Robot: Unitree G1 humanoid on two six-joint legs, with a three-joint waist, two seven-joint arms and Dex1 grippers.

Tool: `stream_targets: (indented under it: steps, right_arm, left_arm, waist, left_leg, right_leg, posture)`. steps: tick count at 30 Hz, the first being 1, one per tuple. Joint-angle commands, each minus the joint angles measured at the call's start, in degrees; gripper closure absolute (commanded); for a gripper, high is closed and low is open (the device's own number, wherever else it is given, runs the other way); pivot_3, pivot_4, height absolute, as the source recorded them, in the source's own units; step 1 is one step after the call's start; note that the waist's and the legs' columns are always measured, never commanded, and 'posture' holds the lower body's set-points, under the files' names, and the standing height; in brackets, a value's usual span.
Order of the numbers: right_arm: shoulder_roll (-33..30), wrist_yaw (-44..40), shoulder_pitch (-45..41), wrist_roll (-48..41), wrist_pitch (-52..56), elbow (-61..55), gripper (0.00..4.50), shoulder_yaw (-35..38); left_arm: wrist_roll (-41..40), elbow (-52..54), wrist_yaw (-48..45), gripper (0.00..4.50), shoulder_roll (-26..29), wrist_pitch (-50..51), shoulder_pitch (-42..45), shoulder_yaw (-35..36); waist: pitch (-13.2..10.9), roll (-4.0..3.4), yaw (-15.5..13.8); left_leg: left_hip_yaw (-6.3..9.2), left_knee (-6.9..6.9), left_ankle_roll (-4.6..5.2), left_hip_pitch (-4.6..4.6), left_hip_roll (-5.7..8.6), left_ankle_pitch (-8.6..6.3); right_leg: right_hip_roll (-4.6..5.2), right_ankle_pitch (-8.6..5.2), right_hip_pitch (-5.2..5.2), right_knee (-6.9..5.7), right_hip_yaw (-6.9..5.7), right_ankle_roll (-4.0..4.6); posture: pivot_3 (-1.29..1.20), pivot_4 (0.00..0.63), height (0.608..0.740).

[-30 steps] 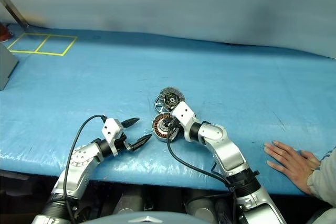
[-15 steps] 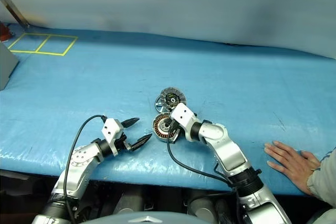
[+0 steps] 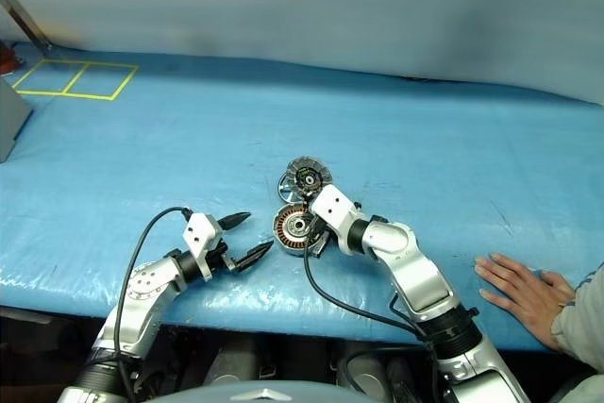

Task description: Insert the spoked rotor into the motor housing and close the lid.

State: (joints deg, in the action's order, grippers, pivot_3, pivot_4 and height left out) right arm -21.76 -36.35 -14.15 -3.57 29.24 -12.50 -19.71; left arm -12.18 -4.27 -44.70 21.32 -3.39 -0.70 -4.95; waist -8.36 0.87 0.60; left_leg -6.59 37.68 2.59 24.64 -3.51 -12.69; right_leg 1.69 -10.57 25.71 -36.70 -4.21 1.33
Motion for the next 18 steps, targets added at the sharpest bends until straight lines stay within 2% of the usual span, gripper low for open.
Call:
stream_targets:
  steps: [1,18]
  right_arm:
    - [0.14,-0.23,-0.6,-0.43,-0.27,-2.04,4.49,0.65]
    - [0.55,-0.85,0.31,0.39,0.39,0.35,4.49,-0.85]
  left_arm:
    - [-0.15,0.43,0.09,0.0,-0.37,-1.16,0.03,0.07]
    - [0.05,0.51,0.23,0.0,-0.61,-1.2,-0.27,0.33]
  waist:
    - [0.0,0.0,0.02]
    - [0.0,0.0,0.03]
  left_leg:
    - [0.0,0.0,0.0,0.0,0.0,0.0]
    - [0.0,0.0,0.0,0.0,0.0,0.0]
  right_leg:
    - [0.0,0.0,0.0,0.0,0.0,0.0]
    - [0.0,0.0,0.0,0.0,-0.01,0.0]
  posture:
    - [0.0,0.15,0.74]
    - [0.0,0.15,0.74]
